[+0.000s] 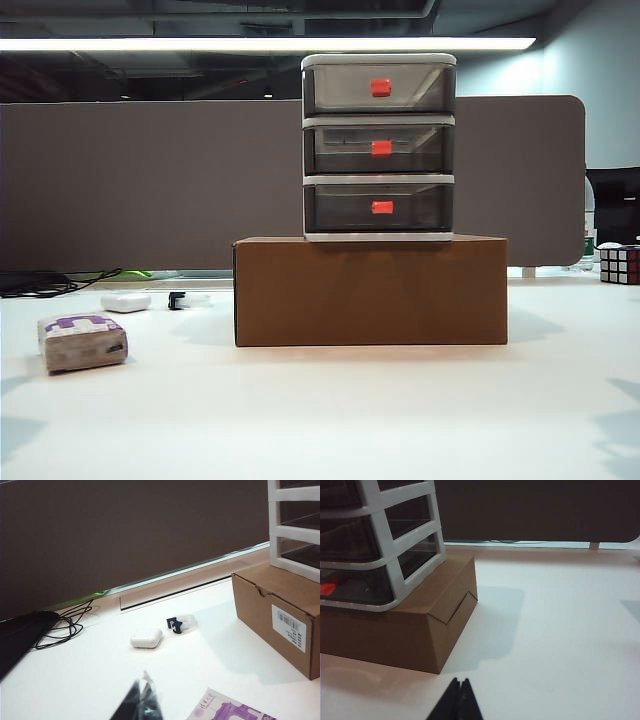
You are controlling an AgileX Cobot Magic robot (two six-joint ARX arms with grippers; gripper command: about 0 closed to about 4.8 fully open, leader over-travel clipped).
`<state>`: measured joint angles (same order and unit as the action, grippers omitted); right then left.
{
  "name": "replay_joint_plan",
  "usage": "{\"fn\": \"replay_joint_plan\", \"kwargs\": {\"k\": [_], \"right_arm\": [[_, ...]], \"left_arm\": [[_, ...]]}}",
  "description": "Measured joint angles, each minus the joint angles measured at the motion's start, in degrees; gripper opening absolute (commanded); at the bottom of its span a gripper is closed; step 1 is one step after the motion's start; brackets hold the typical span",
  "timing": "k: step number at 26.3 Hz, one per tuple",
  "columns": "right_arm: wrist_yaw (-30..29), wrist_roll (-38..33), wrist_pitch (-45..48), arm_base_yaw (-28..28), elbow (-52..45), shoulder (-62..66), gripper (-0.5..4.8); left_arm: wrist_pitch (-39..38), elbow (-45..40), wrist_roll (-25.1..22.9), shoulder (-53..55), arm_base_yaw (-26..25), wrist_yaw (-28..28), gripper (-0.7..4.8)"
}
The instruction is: Open the third layer of the drawer on the table, pick up a pack of napkins on the table and put it in, and finally close the drawer.
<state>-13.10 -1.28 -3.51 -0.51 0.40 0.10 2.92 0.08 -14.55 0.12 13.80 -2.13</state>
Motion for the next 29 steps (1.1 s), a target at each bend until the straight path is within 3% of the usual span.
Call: {"fn": "replay_joint_plan", "kwargs": {"k": [14, 16, 18, 22, 26, 29], "right_arm": [[0.0, 0.7, 0.0, 0.0, 0.0, 0.0, 0.0], [-0.3, 0.7, 0.0, 0.0, 0.0, 0.0, -0.01], [-2.9, 0.3, 0.0, 0.0, 0.0, 0.0, -0.01], [-13.0, -3.0, 0.0, 0.0, 0.0, 0.0, -0.01], [-21.7, -4.3, 0.0, 0.0, 0.0, 0.0, -0.01], [-23.0, -4.6, 0.0, 0.0, 0.0, 0.0, -0.01]], "left_arm": [[0.0, 0.0, 0.0, 0.0, 0.0, 0.6, -0.02], [0.0, 0.0, 3.9, 0.0, 0.0, 1.6, -0.02], [0.1, 0.0, 11.0, 0.0, 0.0, 4.9, -0.03], [0.3, 0.0, 24.2, 0.0, 0.0, 16.5, 0.0], [0.6, 0.0, 32.9, 0.0, 0.0, 30.0, 0.31], [1.6, 0.0, 37.1, 0.0, 0.5, 35.0, 0.31]]}}
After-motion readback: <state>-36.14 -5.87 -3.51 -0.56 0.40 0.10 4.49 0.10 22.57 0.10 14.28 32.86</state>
